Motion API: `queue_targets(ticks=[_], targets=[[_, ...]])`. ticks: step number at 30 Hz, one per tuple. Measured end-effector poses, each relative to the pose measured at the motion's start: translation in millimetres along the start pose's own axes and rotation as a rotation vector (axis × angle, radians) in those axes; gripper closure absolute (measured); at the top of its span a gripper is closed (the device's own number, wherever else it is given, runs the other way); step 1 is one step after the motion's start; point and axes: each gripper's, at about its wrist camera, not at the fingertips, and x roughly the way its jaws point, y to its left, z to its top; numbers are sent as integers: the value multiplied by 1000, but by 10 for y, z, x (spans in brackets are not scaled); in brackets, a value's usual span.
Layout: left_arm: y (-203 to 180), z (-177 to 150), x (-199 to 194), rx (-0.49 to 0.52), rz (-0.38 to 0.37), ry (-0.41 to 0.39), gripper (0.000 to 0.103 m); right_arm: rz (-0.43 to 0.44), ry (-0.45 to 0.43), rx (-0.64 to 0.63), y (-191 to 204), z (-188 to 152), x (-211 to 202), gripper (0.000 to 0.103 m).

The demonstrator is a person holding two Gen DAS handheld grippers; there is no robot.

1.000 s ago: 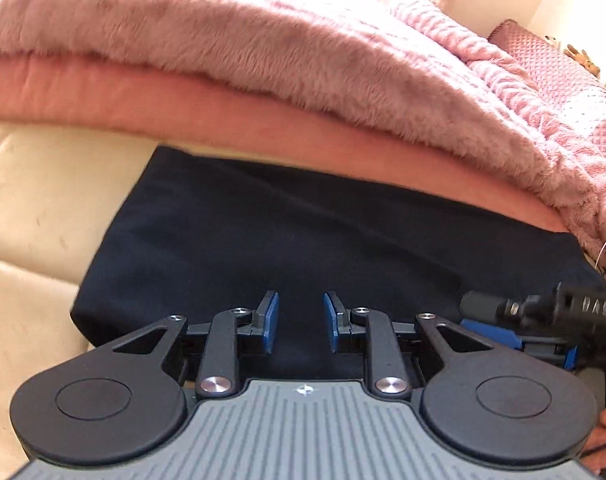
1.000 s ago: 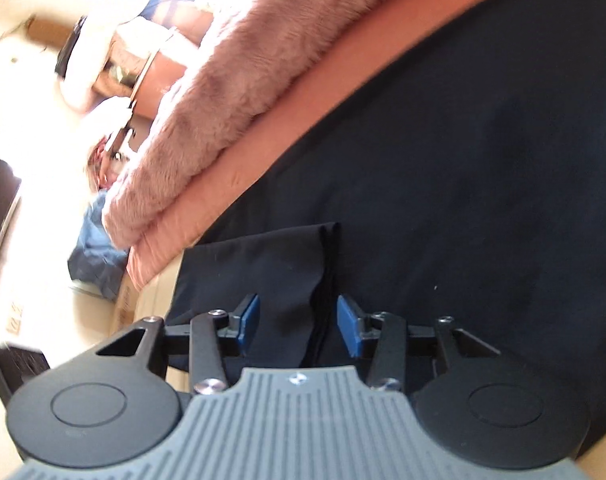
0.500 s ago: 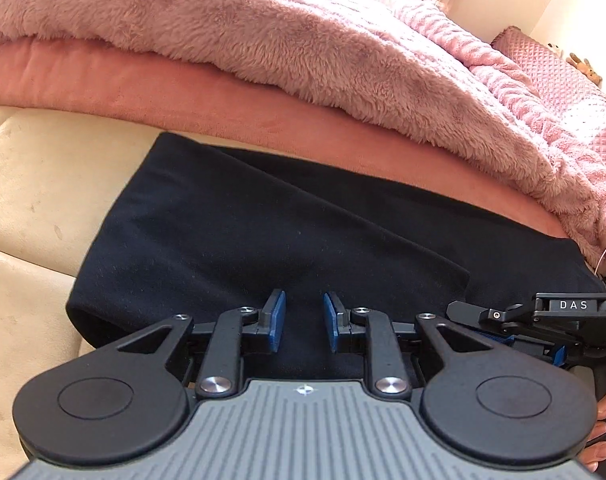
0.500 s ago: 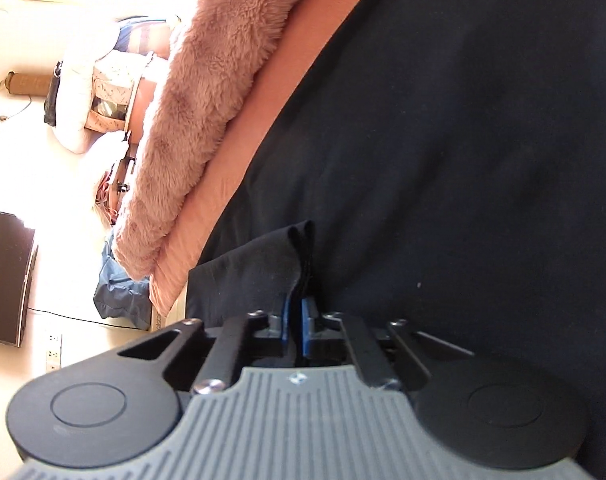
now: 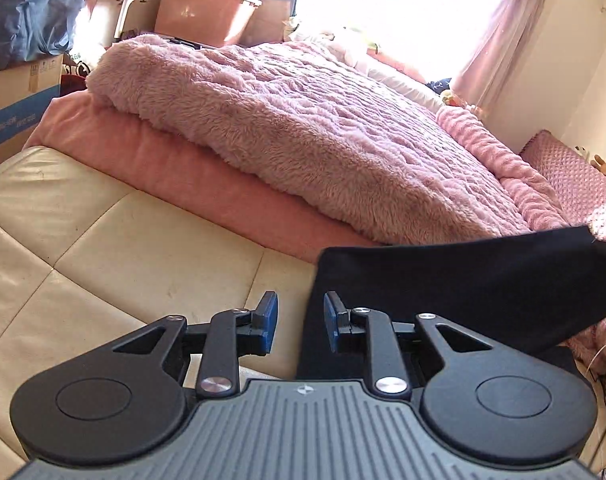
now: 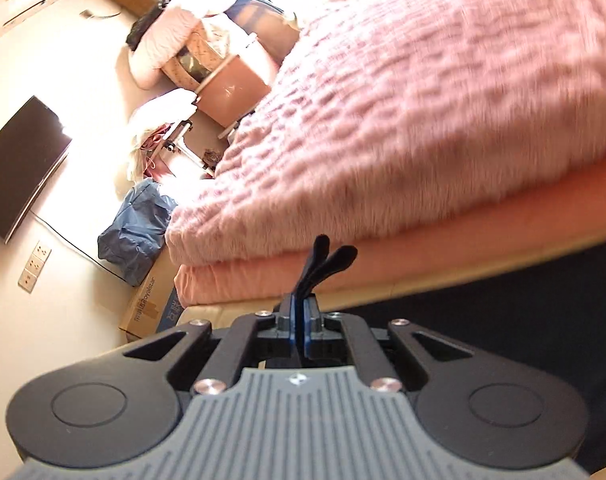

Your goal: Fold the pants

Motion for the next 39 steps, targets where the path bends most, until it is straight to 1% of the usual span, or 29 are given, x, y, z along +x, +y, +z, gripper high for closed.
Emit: queue_targets(ticks=[2,4,6,8,12,13,16,20,23,27,30,33,36,39], targets=[[-68,-26,16,14,-18,9,76,-19,4,-14,32,226,-226,103],[-171,-58,51,32,-40,22,76,-62,3,-48,18,405,-472,103],[-316,-69,137,63,-65,37,76,-125,-2,-83,-57,539,-731,103],[-485,-95,233,98,-86,53,76,-170,-10,-82,-218,630,-983,103],[-823,-150,462,168,-120,93,76,-262,-25,-60,-722,778,-1398,103],[-901,-165,523,187,-127,104,76,-279,-27,-46,-929,763,-1539,103],[-1134,-208,705,233,-140,131,76,-329,-33,-2,-1370,778,-1674,103],[-1382,-247,934,274,-161,164,76,-361,-21,53,-1899,755,-1673,103],[-1582,-316,1111,312,-171,188,76,-382,-11,71,-2241,666,-1561,103],[-1716,-418,1341,360,-147,219,77,-433,16,64,-2618,566,-1302,103],[-1701,-486,1478,362,-125,245,80,-488,42,46,-2897,521,-1133,103],[-1678,-560,1536,368,-112,258,80,-554,69,32,-3169,453,-1003,103],[-1614,-609,1553,363,-103,260,80,-577,76,52,-3436,356,-904,103],[-1567,-632,1547,350,-105,256,80,-607,95,55,-3611,242,-783,103]])
